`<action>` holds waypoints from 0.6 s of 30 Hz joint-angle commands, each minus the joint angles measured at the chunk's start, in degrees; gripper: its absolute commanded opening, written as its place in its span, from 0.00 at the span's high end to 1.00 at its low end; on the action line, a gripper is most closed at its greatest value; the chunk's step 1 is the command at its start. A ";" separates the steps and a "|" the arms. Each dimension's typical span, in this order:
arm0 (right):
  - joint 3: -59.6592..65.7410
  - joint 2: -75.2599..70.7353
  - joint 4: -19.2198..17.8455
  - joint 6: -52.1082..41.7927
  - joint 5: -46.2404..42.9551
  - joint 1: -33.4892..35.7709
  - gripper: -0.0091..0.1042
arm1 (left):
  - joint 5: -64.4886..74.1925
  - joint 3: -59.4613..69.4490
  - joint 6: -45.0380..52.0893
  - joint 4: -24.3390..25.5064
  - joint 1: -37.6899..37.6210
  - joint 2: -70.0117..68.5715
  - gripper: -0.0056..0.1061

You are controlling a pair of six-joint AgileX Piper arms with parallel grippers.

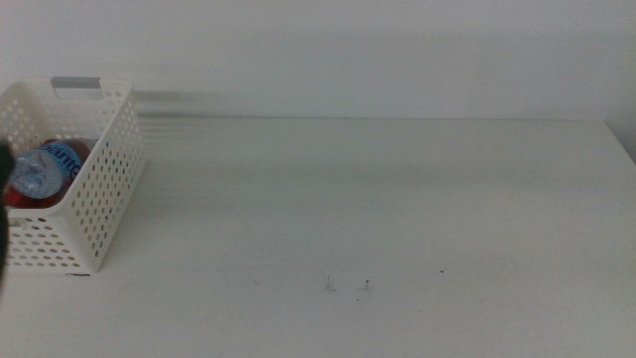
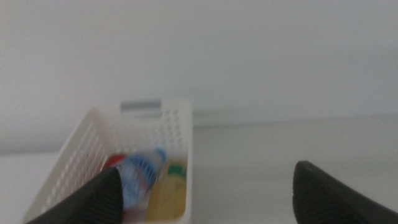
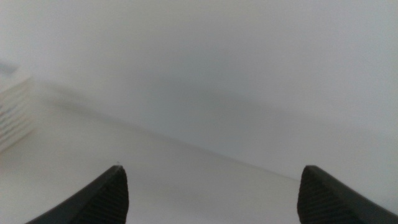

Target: Use arms to grab the bottles and put them into the dustbin to the left of the table.

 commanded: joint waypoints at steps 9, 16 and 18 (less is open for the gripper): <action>31.05 -16.82 8.09 -0.34 -15.55 -16.29 0.10 | -1.39 15.32 -0.26 -0.39 2.14 -17.91 0.11; 46.41 -34.14 0.72 -0.34 -16.33 -19.43 0.10 | -2.57 22.25 -0.26 -3.24 2.14 -27.82 0.11; 49.05 -37.73 0.30 -0.34 -16.33 -19.43 0.10 | -2.84 23.21 -0.26 -3.24 2.14 -28.54 0.11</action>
